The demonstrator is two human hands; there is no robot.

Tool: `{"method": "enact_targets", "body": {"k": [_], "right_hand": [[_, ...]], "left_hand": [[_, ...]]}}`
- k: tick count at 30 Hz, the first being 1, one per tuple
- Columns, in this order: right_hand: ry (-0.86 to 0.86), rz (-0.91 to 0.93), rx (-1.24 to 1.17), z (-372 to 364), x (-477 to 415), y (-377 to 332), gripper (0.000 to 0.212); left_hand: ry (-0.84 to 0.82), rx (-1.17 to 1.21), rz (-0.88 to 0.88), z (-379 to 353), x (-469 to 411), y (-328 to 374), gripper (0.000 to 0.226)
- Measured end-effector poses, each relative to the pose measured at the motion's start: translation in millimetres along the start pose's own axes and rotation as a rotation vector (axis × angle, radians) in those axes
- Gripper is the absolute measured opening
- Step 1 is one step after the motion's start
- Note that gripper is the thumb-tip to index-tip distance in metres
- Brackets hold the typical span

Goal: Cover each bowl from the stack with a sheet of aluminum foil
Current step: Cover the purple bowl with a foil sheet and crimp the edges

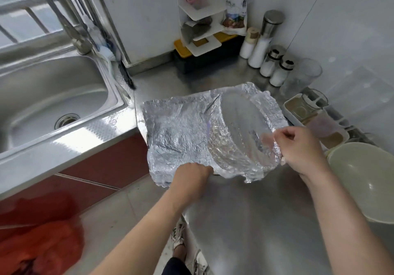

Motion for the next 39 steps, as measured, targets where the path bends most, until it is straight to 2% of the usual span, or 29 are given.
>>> {"method": "enact_targets", "body": {"k": [2, 4, 5, 6, 7, 9, 10, 11, 12, 14, 16, 19, 23, 28, 32, 35, 37, 39], "right_hand": [[-0.017, 0.005, -0.007, -1, 1, -3, 0.022], [-0.017, 0.015, 0.031, -2, 3, -3, 0.024], [-0.01, 0.02, 0.068, -3, 4, -3, 0.026], [-0.002, 0.027, 0.115, -4, 4, -4, 0.028], [0.005, 0.04, 0.166, -6, 5, -6, 0.029], [0.005, 0.088, 0.28, -10, 5, -17, 0.028], [0.006, 0.124, 0.34, -13, 5, -24, 0.028], [0.011, 0.167, 0.393, -16, 3, -33, 0.029], [0.02, 0.212, 0.434, -19, 1, -43, 0.03], [0.049, 0.298, 0.478, -23, -7, -65, 0.03], [0.085, 0.374, 0.488, -30, -22, -93, 0.029], [0.115, 0.423, 0.482, -43, -54, -130, 0.025], [0.092, 0.416, 0.463, -75, -106, -178, 0.028], [-0.04, 0.384, 0.253, -119, -146, -226, 0.027], [-0.237, 0.237, -0.075, -169, -172, -230, 0.038], [-0.399, -0.004, -0.327, -217, -181, -210, 0.053], [-0.476, -0.128, -0.474, -246, -181, -197, 0.046], [-0.536, -0.171, -0.534, -265, -177, -194, 0.034]], "left_hand": [[-0.169, 0.107, -0.052, -19, 10, 14, 0.044], [-0.395, 0.382, -0.013, -31, 27, 12, 0.071], [-0.437, 0.541, 0.017, -27, 34, 9, 0.076], [-0.389, 0.74, 0.046, -14, 37, 4, 0.071], [-0.231, 0.98, 0.091, 9, 38, -6, 0.059], [0.289, 1.389, 0.284, 55, 47, -48, 0.036], [0.48, 1.506, 0.361, 69, 52, -67, 0.029], [0.558, 1.58, 0.391, 78, 52, -77, 0.024], [0.546, 1.623, 0.38, 85, 46, -79, 0.026], [0.443, 1.583, 0.326, 94, 31, -77, 0.038], [0.441, 1.454, 0.303, 109, 21, -85, 0.039], [0.583, 1.371, 0.305, 135, 12, -108, 0.036], [0.683, 1.278, 0.379, 159, -10, -158, 0.031], [0.842, 1.313, 0.535, 169, -38, -220, 0.028], [0.947, 1.328, 0.682, 157, -58, -266, 0.028], [0.97, 1.311, 0.795, 143, -70, -285, 0.024], [0.969, 1.284, 0.849, 136, -77, -290, 0.023], [0.987, 1.275, 0.88, 132, -82, -288, 0.027]]}}
Point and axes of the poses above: each hand's wrist, its own x-axis away from the middle knuckle, its own z-axis out of the back of the hand, y = z × x, the point moved 9 cm from there along -x, towards the middle knuckle, and after that the axes turned 8 degrees about x, right-handed, at the moved point
